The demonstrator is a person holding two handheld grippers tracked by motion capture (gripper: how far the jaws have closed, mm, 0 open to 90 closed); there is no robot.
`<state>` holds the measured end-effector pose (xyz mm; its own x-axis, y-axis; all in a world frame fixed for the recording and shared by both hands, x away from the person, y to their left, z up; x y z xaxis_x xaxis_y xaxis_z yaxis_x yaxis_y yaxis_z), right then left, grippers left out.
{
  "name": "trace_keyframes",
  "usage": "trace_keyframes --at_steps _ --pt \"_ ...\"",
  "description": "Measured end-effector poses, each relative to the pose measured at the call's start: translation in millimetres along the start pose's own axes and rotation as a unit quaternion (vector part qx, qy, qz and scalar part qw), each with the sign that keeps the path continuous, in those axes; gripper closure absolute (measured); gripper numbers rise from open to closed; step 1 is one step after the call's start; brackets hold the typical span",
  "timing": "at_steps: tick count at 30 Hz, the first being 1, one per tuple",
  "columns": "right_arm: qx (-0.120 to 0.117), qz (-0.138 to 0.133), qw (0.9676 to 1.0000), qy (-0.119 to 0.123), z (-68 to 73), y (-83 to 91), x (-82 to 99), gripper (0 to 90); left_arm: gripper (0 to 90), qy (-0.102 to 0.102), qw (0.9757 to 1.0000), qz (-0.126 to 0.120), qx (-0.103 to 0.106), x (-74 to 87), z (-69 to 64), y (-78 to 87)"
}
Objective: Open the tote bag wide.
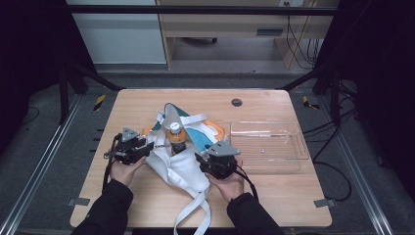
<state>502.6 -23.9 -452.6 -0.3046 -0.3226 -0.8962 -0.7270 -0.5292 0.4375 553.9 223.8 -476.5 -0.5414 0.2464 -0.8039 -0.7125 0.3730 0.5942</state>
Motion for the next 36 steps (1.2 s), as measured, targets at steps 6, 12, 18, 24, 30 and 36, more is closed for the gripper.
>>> trace_keyframes --at_steps 6,12,18,24,30,36 --pt "0.037 0.013 0.999 0.021 0.6 -11.8 3.1 60.2 74.0 -0.012 0.9997 0.019 0.008 3.4 -3.5 -5.4" --pt "0.056 0.032 0.9978 0.014 -3.3 -12.0 4.8 76.6 81.1 -0.02 0.9992 0.034 0.01 6.4 -4.0 -7.7" --pt "0.069 0.04 0.9967 -0.01 -16.8 -6.0 4.7 85.2 82.6 -0.035 0.9981 0.049 0.009 8.9 -3.6 -9.4" --pt "0.076 0.035 0.9954 -0.046 -31.0 0.6 2.8 85.7 82.9 -0.042 0.9974 0.058 0.007 10.8 -3.3 -10.4" --pt "0.083 0.037 0.9932 -0.072 -42.7 3.4 6.4 85.8 83.2 -0.043 0.9968 0.066 0.009 12.7 -2.8 -11.3" --pt "0.087 0.04 0.9913 -0.091 -51.3 6.1 11.6 86.0 83.3 -0.046 0.996 0.075 0.009 15.0 -1.7 -11.8"
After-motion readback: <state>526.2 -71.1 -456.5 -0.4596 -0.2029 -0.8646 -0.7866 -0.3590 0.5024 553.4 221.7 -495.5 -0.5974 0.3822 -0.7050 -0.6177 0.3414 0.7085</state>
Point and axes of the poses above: each handheld gripper's, and its own axes: y roughly backward along the jaws, x roughly out of its underside, z roughly to its left, the point moved 6 cm from there along -y, roughly forward along the jaws, and after that the axes turned 2 degrees about x, right-handed, at the moved point
